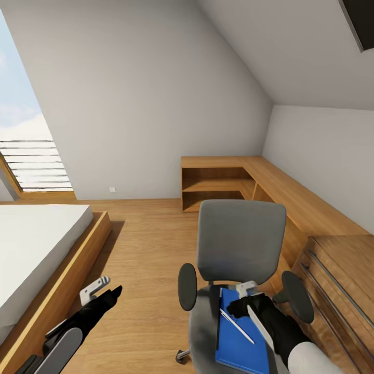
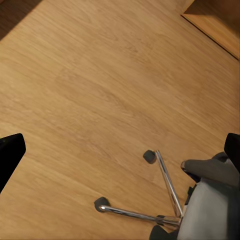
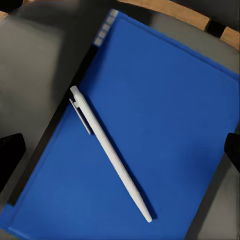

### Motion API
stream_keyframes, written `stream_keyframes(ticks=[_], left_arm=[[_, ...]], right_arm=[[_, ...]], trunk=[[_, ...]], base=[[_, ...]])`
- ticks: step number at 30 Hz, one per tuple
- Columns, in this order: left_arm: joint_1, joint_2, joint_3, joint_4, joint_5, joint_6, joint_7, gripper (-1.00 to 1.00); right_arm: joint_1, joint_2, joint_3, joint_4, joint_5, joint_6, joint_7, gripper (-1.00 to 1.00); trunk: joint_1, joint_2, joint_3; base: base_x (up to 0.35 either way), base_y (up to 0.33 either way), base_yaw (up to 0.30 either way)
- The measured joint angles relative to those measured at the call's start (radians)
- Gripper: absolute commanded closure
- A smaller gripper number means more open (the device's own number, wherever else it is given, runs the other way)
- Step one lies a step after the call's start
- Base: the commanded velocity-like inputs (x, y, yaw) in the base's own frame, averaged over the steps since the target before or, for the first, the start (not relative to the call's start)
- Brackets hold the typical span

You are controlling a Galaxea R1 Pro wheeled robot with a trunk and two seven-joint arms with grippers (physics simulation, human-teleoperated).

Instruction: In the bedroom, organize the workspace by keeping the computer under the desk, ensuring the monitor is on the desk, placing the keyboard on the desk next to the monitor, placing the mouse on the desk next to the keyboard, moving the folder from the swivel chair onto the desk next to the mouse, stacking the notebook on top of the folder with the pen on top of the notebook, and positioning the swivel chair next to the desk.

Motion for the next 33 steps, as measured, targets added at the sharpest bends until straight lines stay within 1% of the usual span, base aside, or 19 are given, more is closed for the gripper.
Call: stream_keyframes(ticks=[3,7,9,12,16,19,33], left_arm=[[0.000,0.000,-0.002,0.000,0.000,0.000,0.000,-1.00],[0.000,0.000,-0.004,-0.001,-0.001,0.000,0.000,-1.00],[0.000,-0.001,-0.005,-0.004,-0.001,0.000,0.001,-1.00],[0.000,0.000,-0.006,-0.011,-0.002,0.000,0.002,-1.00],[0.000,0.003,-0.005,-0.017,-0.003,0.001,0.003,-1.00],[0.000,0.004,-0.005,-0.019,-0.003,0.001,0.003,-1.00],[0.000,0.004,-0.006,-0.021,-0.003,0.000,0.005,-1.00]], right_arm=[[-0.048,0.008,-0.029,-0.002,0.000,0.064,0.001,-1.00],[-0.114,0.013,-0.063,0.028,-0.002,0.140,0.006,-1.00],[-0.139,0.014,-0.079,0.051,-0.005,0.167,0.008,-1.00],[-0.163,0.016,-0.100,0.084,-0.016,0.190,0.008,-1.00],[-0.179,0.020,-0.117,0.135,-0.030,0.201,0.007,-1.00],[-0.183,0.023,-0.122,0.157,-0.033,0.201,0.007,-1.00],[-0.188,0.024,-0.124,0.183,-0.031,0.202,0.001,-1.00]], trunk=[[0.000,0.000,0.000],[0.000,0.000,0.000],[0.000,0.000,0.000],[0.000,0.000,0.000],[0.000,0.000,0.000],[0.000,0.000,0.000],[0.000,0.000,0.000]], base=[[0.000,0.000,0.000],[0.000,0.000,0.000],[0.000,0.000,0.000],[0.000,0.000,0.000],[0.000,0.000,0.000],[0.000,0.000,0.000],[0.000,0.000,0.000]])
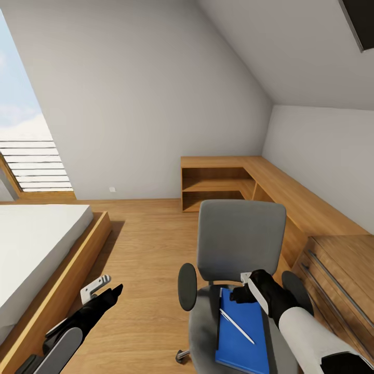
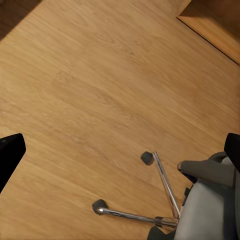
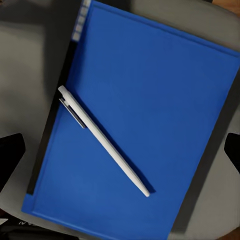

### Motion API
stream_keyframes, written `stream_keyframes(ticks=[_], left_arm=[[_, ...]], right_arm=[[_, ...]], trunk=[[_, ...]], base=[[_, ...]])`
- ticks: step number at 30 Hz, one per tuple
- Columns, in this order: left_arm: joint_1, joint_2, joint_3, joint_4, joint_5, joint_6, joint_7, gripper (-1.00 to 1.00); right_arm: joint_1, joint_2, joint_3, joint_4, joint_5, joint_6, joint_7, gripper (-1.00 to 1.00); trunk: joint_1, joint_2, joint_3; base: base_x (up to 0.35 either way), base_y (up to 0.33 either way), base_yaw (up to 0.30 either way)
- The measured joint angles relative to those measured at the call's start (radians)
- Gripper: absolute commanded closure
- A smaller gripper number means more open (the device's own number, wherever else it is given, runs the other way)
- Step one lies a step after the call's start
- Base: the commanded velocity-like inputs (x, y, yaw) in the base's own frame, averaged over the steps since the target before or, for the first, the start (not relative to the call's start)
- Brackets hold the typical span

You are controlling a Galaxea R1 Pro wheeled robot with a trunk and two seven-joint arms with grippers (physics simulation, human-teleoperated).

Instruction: In the bedroom, organize the workspace by keeping the computer under the desk, ensuring the monitor is on the desk, placing the keyboard on the desk next to the monitor, placing the mouse on the desk next to the keyboard, moving the folder from the swivel chair onto the desk next to the mouse, stacking the notebook on top of the folder with the pen on top of the notebook, and positioning the swivel chair next to the desk.

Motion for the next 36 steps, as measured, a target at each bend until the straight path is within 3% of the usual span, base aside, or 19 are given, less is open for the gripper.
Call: stream_keyframes(ticks=[26,36], left_arm=[[0.000,0.000,-0.005,-0.003,0.001,0.000,0.001,-1.00],[0.000,0.000,-0.004,-0.002,0.002,0.001,0.002,-1.00]], right_arm=[[0.001,0.003,0.001,0.005,-0.001,-0.002,0.000,-1.00],[0.001,0.006,0.001,0.007,-0.001,-0.002,0.000,-1.00]], trunk=[[0.096,-0.175,-0.078],[0.130,-0.238,-0.108]], base=[[0.000,0.000,0.000],[0.000,0.000,0.176]])
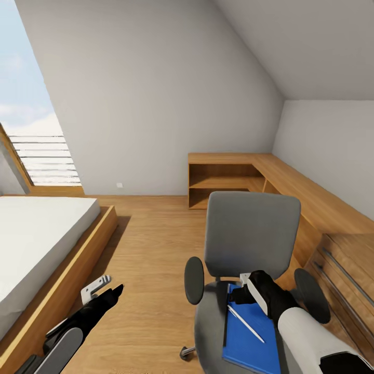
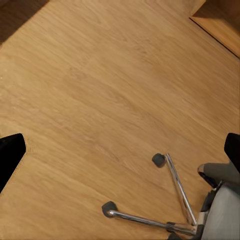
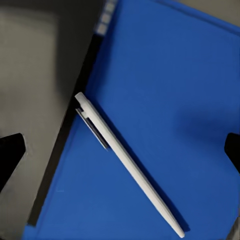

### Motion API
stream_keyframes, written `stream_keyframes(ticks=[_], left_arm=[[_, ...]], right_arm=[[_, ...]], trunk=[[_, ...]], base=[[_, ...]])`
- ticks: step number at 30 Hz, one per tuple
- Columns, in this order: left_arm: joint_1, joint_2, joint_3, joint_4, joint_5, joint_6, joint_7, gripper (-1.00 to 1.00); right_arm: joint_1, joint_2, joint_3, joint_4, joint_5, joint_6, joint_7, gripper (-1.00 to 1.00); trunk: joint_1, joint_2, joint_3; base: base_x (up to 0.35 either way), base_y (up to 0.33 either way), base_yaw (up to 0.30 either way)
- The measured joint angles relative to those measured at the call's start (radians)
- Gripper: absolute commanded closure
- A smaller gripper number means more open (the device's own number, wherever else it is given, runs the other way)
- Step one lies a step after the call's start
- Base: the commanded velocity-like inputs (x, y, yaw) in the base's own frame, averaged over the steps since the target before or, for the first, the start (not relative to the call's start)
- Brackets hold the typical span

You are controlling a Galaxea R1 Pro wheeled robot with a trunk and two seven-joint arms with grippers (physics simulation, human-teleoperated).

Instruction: In the bedroom, organize the workspace by keeping the computer under the desk, ensuring the monitor is on the desk, placing the keyboard on the desk next to the monitor, placing the mouse on the desk next to the keyboard, moving the folder from the swivel chair onto the desk next to the mouse, stacking the notebook on top of the folder with the pen on top of the notebook, and positioning the swivel chair next to the desk.

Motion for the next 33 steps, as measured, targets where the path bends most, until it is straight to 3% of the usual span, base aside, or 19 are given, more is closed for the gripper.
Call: stream_keyframes(ticks=[14,33], left_arm=[[0.000,0.000,0.000,0.000,0.000,0.002,0.000,-1.00],[0.000,0.004,0.000,0.013,0.003,0.002,0.000,-1.00]], right_arm=[[0.000,0.000,0.000,0.000,0.003,0.000,-0.001,-1.00],[0.000,-0.007,0.000,0.001,0.009,-0.001,-0.002,-1.00]], trunk=[[0.000,0.000,-0.005],[0.000,0.000,-0.007]], base=[[0.000,0.000,0.240],[-0.016,-0.011,0.020]])
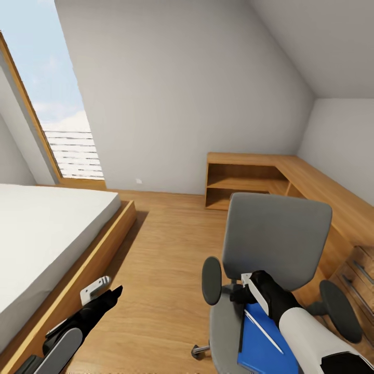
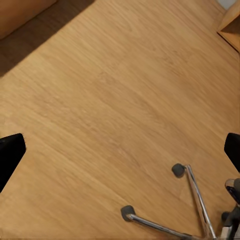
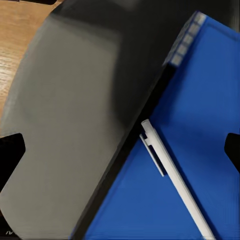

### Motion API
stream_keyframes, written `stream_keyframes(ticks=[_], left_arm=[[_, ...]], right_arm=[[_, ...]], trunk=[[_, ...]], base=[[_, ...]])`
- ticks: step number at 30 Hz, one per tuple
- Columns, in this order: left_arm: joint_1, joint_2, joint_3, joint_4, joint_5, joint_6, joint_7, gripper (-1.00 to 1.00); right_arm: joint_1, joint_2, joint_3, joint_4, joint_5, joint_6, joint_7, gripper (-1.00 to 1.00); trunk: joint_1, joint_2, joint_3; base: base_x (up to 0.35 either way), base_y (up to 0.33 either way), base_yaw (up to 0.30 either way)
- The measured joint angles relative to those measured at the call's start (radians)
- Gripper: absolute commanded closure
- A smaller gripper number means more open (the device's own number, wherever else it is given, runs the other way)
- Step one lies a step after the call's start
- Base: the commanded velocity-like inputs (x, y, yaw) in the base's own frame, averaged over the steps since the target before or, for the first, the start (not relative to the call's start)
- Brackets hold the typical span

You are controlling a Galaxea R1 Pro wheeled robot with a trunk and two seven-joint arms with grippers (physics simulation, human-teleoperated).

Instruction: In the bedroom, organize the workspace by keeping the computer under the desk, ensuring the monitor is on the desk, placing the keyboard on the desk next to the monitor, placing the mouse on the desk next to the keyboard, moving the folder from the swivel chair onto the desk next to the mouse, stacking the notebook on top of the folder with the pen on top of the notebook, and positioning the swivel chair next to the desk.

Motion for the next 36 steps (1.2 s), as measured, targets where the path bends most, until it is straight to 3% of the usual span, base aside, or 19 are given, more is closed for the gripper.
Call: stream_keyframes(ticks=[13,23,31,36], left_arm=[[0.000,0.001,0.000,0.002,0.000,0.001,-0.001,-1.00],[0.000,0.001,0.003,-0.001,-0.003,0.000,0.000,-1.00],[0.000,0.001,0.005,-0.002,-0.003,-0.001,0.003,-1.00],[0.000,0.001,0.006,-0.004,-0.003,-0.002,0.018,-1.00]], right_arm=[[0.000,-0.003,0.001,-0.001,0.000,-0.002,0.001,-1.00],[0.000,-0.012,0.002,0.000,0.011,-0.047,0.002,-1.00],[0.000,-0.050,0.002,0.001,0.013,-0.058,0.001,-1.00],[0.000,-0.054,0.003,0.015,0.014,-0.094,0.000,-1.00]], trunk=[[0.000,0.000,0.000],[0.000,0.000,0.000],[0.000,0.000,0.000],[0.000,0.000,0.000]], base=[[-0.086,-0.066,0.000],[-0.002,-0.001,0.000],[0.000,0.000,0.000],[0.000,0.000,0.000]])
